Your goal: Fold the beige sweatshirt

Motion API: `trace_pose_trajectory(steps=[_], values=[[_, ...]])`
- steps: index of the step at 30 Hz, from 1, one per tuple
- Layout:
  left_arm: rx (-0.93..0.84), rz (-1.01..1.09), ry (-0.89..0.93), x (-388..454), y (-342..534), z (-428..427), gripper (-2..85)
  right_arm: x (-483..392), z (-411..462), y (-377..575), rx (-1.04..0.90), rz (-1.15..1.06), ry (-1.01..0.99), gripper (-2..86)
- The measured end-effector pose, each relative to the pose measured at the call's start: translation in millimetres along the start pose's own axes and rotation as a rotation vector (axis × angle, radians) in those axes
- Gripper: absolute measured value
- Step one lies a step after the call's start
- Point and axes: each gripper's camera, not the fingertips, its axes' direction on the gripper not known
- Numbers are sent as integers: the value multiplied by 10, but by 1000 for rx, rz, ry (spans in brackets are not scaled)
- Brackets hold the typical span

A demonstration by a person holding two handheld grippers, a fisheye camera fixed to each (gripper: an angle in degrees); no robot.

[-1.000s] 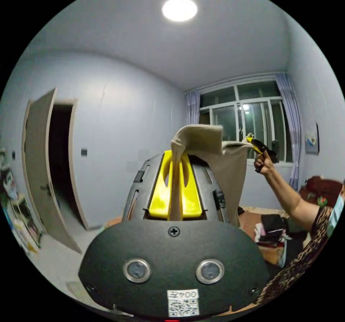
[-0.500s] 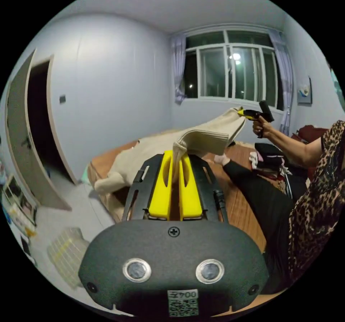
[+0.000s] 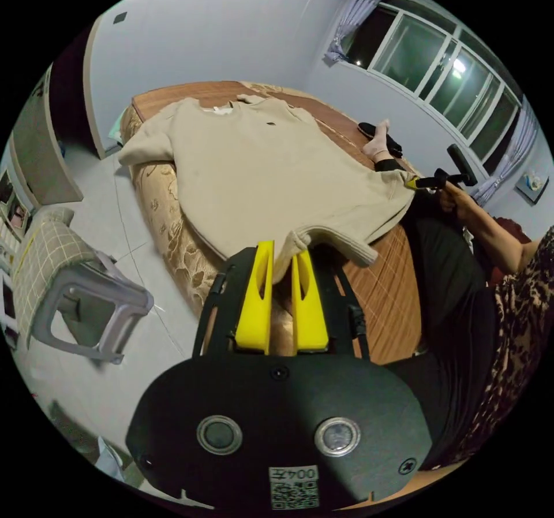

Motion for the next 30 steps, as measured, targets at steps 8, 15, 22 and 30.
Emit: trace_pose_trajectory(steps=[8,15,22,30], values=[[-57,156,-214,118,341,-65,101,-238,-322,222,186,-52,3,130],[47,75,-134,-30,290,312,178,-957,571,-222,43,-272,47,186],[-73,86,-193,44,-240,1596,249,-1337,1396,-741,-36,-341,161,233],[-274,36,-288,-99,-404,2719,309,-1541,2150,-1182,-150,-392,284,298]])
